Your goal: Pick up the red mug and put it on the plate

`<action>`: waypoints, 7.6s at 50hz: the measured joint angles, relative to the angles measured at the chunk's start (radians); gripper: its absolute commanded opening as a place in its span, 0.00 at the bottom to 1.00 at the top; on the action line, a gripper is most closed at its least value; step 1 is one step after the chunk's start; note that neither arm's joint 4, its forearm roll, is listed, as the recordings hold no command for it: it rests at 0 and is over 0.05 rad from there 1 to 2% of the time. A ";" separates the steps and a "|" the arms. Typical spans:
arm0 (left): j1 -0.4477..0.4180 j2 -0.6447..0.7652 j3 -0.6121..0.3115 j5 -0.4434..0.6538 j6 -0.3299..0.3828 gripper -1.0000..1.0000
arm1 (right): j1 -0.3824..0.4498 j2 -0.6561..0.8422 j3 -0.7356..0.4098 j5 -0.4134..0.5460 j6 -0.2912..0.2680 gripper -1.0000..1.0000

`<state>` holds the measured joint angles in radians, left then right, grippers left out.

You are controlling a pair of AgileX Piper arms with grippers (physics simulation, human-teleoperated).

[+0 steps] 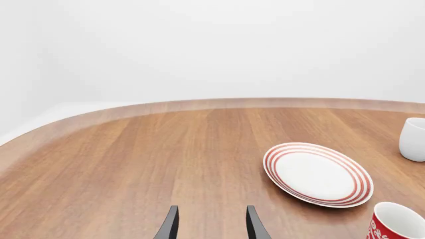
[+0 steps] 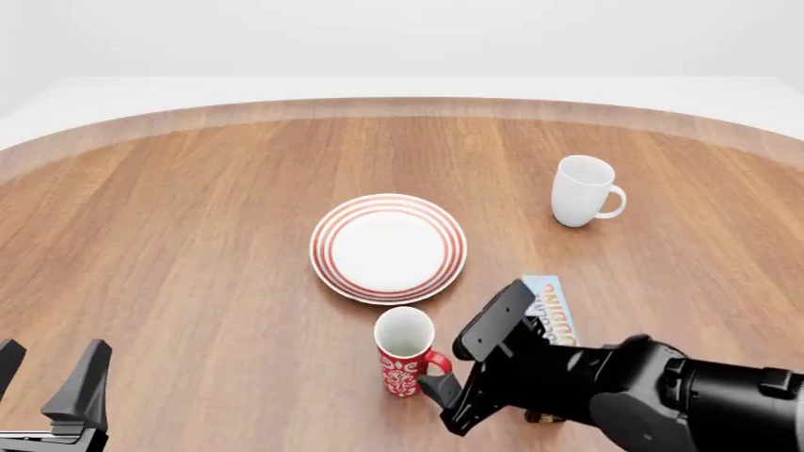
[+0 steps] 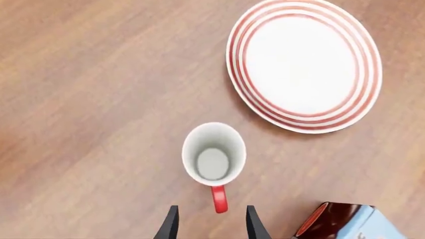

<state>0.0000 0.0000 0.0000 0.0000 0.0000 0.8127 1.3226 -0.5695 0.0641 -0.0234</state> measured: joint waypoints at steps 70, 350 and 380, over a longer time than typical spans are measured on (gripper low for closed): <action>0.000 0.000 0.000 0.000 0.000 1.00 | -0.020 0.167 0.058 -0.186 0.032 1.00; 0.000 0.000 0.000 0.000 0.000 1.00 | -0.303 0.750 -0.659 -0.302 -0.125 0.00; 0.000 0.000 0.000 0.000 0.000 1.00 | -0.297 0.775 -0.671 -0.308 -0.109 1.00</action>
<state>0.0000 0.0000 0.0000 0.0000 0.0000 0.5153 2.0972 -1.2409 -0.2437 -0.1323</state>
